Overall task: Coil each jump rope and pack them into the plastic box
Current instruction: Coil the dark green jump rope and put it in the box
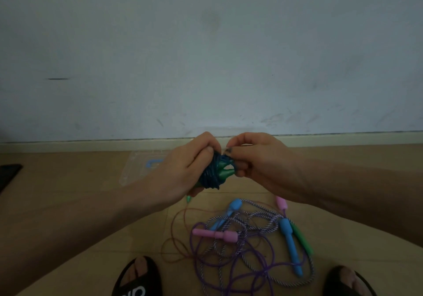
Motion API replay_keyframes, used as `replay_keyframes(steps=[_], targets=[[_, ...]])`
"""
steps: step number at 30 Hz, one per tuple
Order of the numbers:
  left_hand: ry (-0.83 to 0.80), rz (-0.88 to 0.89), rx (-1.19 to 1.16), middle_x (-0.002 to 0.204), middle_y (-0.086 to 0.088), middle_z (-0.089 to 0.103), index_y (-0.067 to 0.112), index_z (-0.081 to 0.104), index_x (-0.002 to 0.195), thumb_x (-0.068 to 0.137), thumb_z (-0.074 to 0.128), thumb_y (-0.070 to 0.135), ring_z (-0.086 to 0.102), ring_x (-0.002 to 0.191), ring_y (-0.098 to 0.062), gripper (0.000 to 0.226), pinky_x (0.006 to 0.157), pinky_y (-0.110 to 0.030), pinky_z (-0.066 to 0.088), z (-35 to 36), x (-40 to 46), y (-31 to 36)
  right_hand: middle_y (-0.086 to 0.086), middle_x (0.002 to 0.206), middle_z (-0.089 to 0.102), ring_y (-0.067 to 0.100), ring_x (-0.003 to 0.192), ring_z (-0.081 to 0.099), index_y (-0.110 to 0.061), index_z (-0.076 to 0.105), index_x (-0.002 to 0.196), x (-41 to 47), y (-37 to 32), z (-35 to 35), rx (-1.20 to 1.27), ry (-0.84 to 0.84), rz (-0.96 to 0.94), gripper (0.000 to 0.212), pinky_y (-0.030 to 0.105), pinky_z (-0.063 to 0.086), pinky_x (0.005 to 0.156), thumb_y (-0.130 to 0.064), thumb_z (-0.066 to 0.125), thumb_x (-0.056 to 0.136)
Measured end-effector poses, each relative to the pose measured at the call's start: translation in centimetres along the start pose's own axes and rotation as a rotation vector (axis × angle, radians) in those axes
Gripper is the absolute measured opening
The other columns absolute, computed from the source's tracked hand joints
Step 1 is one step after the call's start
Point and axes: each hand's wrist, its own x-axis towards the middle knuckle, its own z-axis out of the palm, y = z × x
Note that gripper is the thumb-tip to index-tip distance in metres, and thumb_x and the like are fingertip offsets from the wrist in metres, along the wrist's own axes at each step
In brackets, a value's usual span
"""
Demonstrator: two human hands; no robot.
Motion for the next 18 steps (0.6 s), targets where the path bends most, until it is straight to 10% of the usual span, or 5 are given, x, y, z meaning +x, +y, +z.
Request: replay_keyframes(steps=[18], targets=[[0.095, -0.015, -0.082, 0.062, -0.016, 0.048, 0.014, 0.053, 0.089, 0.104, 0.036, 0.014, 0.046, 0.040, -0.014, 0.022, 0.038, -0.023, 0.036, -0.2, -0.1, 0.4, 0.019, 0.090, 0.058, 0.018, 0.059, 0.054, 0.001, 0.060, 0.099, -0.7, -1.5, -0.8, -0.077, -0.139, -0.080, 0.016, 0.030, 0.054, 0.062, 0.012, 0.057, 0.088]])
